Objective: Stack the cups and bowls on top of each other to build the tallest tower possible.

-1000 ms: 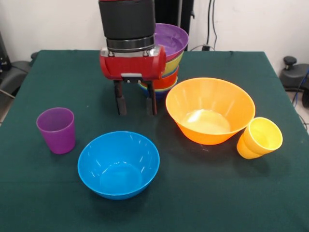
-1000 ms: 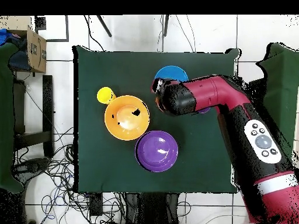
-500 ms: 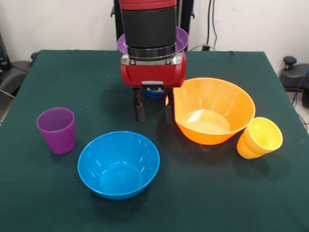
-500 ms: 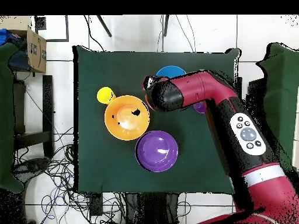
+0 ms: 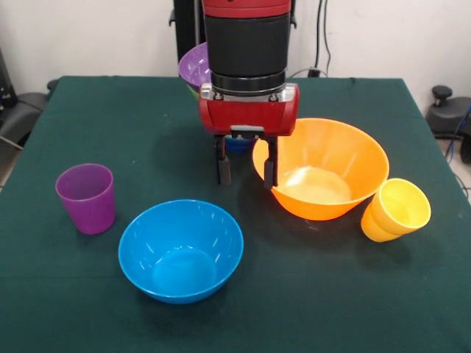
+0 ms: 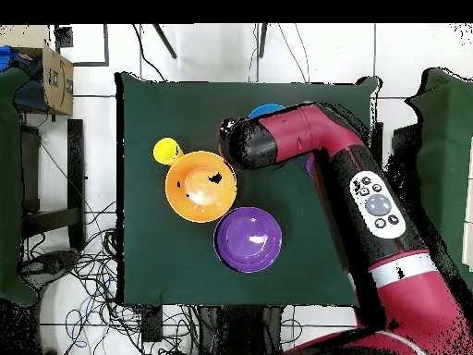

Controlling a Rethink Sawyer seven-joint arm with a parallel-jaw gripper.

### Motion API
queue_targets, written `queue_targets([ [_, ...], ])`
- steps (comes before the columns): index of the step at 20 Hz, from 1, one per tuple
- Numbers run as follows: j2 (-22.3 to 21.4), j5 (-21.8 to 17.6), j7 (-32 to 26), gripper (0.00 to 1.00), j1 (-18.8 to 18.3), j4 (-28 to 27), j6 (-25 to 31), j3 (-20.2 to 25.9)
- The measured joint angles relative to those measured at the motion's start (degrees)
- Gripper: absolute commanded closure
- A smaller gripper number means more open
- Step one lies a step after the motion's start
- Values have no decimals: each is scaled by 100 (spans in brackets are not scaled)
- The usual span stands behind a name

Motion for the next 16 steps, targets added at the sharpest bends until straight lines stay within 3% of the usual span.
queue_targets([
  [16,457,-105,0,0,452,-722,-31,-562],
])
